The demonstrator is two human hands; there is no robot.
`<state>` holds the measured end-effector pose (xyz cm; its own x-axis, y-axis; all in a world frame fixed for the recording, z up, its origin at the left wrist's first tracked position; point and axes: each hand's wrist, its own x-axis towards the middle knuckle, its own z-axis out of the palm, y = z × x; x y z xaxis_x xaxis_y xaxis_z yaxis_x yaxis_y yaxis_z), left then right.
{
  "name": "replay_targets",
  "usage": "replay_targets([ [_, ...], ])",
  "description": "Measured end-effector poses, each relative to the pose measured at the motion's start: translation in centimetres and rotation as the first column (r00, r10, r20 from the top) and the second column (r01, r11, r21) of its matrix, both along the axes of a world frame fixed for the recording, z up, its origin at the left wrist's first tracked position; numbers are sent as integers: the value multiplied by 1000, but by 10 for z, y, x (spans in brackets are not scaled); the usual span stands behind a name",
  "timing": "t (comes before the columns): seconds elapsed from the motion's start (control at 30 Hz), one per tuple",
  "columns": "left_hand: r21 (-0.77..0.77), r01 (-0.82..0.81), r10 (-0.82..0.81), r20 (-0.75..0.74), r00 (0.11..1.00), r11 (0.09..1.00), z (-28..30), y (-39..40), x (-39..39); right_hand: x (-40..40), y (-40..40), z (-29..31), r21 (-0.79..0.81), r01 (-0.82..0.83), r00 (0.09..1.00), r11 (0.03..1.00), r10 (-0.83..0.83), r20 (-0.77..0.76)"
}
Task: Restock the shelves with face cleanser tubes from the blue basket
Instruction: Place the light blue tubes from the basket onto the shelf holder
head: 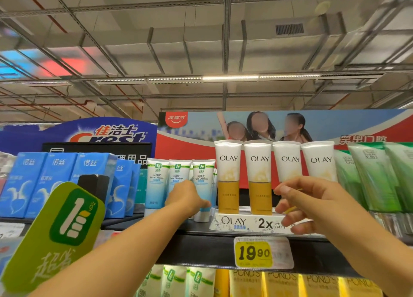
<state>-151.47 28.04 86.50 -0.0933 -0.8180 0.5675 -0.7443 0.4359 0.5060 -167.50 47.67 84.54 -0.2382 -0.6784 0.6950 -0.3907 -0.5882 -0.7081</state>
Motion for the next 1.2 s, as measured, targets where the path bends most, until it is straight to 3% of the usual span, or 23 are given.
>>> replay_targets([
  [0.1, -128, -63, 69, 40, 997, 990, 13, 11, 10, 2, -2, 0, 20, -13, 1000, 1000, 13, 6],
  [0.17, -198, 53, -80, -129, 988, 979, 29, 26, 19, 2, -2, 5, 27, -16, 1000, 1000, 15, 26],
  [0.23, -270, 236, -329, -386, 862, 933, 42, 51, 27, 1, -1, 10, 34, -19, 999, 999, 17, 47],
  [0.3, -365, 353, -504, -524, 686, 861, 45, 80, 36, 0, 3, 7, 53, -30, 998, 998, 27, 62],
  [0.5, -484, 559, -730, -559, 394, 673, 3, 156, 61, 6, 20, -24, 122, -24, 993, 992, 9, 121],
  [0.63, -349, 717, -725, -615, 310, 603, -52, 173, 69, 18, 38, -66, 199, 20, 987, 980, -52, 154],
  [0.9, 36, 908, -615, -725, 311, 417, -176, 174, 62, 45, 102, -187, 474, 192, 880, 859, -364, 304],
  [1.0, 169, 942, -579, -753, 313, 290, -239, 183, 48, 51, 144, -239, 565, 228, 789, 793, -490, 370],
  [1.2, 394, 919, -504, -794, 340, 0, -345, 236, -3, 53, 253, -323, 711, 304, 489, 634, -745, 454],
])
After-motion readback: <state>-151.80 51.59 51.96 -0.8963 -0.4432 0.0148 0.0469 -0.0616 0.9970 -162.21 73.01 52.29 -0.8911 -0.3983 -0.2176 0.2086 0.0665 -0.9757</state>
